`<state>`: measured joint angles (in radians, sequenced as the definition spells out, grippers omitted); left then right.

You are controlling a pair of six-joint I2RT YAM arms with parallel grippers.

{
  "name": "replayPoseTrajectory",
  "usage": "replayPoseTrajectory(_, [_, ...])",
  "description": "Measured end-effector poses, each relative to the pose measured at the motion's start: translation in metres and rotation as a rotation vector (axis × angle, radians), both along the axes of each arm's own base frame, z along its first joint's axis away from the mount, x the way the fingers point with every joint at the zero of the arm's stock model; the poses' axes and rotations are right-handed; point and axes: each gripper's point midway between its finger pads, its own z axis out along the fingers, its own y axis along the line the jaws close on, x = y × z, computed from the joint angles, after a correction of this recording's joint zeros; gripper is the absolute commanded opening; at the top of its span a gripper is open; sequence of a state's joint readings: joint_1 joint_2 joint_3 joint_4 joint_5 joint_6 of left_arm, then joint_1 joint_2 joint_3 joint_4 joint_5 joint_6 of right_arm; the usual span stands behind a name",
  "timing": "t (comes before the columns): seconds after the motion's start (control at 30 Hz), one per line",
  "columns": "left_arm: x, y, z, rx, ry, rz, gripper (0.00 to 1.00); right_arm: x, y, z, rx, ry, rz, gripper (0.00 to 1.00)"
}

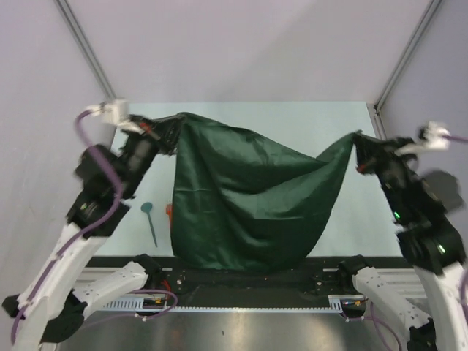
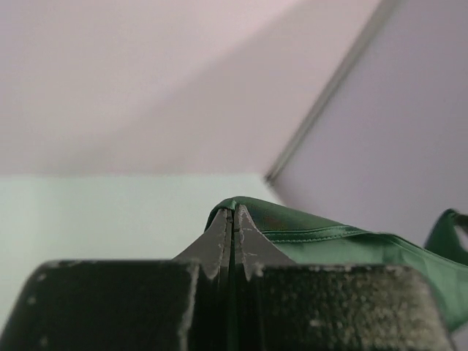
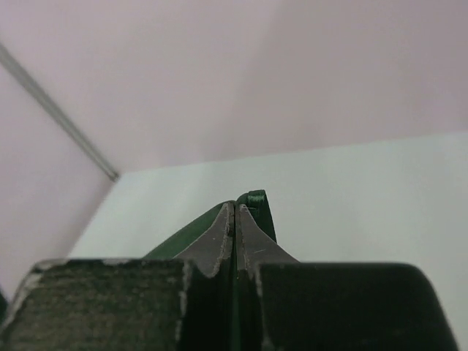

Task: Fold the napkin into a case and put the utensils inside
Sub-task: Fold and flatten the napkin at the center of the board.

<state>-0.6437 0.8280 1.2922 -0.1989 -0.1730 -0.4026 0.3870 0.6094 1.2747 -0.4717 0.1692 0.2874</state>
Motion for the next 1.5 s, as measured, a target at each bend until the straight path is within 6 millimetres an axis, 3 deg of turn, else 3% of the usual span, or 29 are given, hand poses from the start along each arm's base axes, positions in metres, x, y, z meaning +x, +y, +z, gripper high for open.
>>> replayPoseTrajectory(0.1, [0.062, -0.010, -0.058, 0.080, 0.191, 0.105, 0.00, 0.073, 0.013, -0.047, -0.072, 0.165, -0.070, 0.00])
replayPoseTrajectory(0.13, [0.082, -0.007, -0.079, 0.097, 0.250, 0.144, 0.00, 0.088, 0.013, -0.060, -0.087, 0.202, -0.086, 0.00])
replayPoseTrajectory(0.2, [0.127, 0.000, -0.141, 0.142, 0.397, 0.230, 0.00, 0.131, 0.012, -0.111, -0.128, 0.329, -0.123, 0.00])
replayPoseTrajectory(0.27, [0.152, 0.011, -0.201, 0.187, 0.532, 0.287, 0.00, 0.157, 0.003, -0.154, -0.153, 0.427, -0.158, 0.00])
replayPoseTrajectory(0.33, [0.169, 0.021, -0.248, 0.210, 0.642, 0.327, 0.00, 0.178, -0.004, -0.187, -0.172, 0.502, -0.177, 0.00])
replayPoseTrajectory(0.43, [0.197, 0.026, -0.300, 0.213, 0.745, 0.360, 0.00, 0.213, -0.009, -0.226, -0.188, 0.570, -0.182, 0.00])
replayPoseTrajectory(0.6, [0.234, 0.018, -0.346, 0.223, 0.816, 0.365, 0.00, 0.256, -0.009, -0.271, -0.196, 0.650, -0.150, 0.00])
replayPoseTrajectory(0.73, [0.265, 0.006, -0.352, 0.214, 0.815, 0.345, 0.00, 0.290, 0.000, -0.283, -0.198, 0.671, -0.113, 0.00])
replayPoseTrajectory(0.83, [0.276, 0.003, -0.347, 0.202, 0.801, 0.338, 0.00, 0.301, 0.005, -0.283, -0.193, 0.669, -0.088, 0.00])
replayPoseTrajectory(1.0, [0.278, 0.005, -0.340, 0.188, 0.811, 0.343, 0.00, 0.298, 0.009, -0.286, -0.182, 0.699, -0.068, 0.00])
replayPoseTrajectory(1.1, [0.264, 0.011, -0.349, 0.221, 0.878, 0.357, 0.00, 0.278, 0.005, -0.298, -0.168, 0.765, -0.080, 0.00])
replayPoseTrajectory(1.2, [0.241, 0.018, -0.354, 0.250, 0.938, 0.357, 0.00, 0.237, -0.004, -0.312, -0.147, 0.860, -0.110, 0.00])
replayPoseTrajectory(1.43, [0.146, 0.029, -0.364, 0.274, 1.040, 0.261, 0.00, 0.116, -0.021, -0.330, -0.068, 0.990, -0.175, 0.00])
replayPoseTrajectory(1.5, [0.126, 0.027, -0.370, 0.273, 1.069, 0.217, 0.00, 0.092, -0.021, -0.339, -0.041, 1.028, -0.182, 0.00])
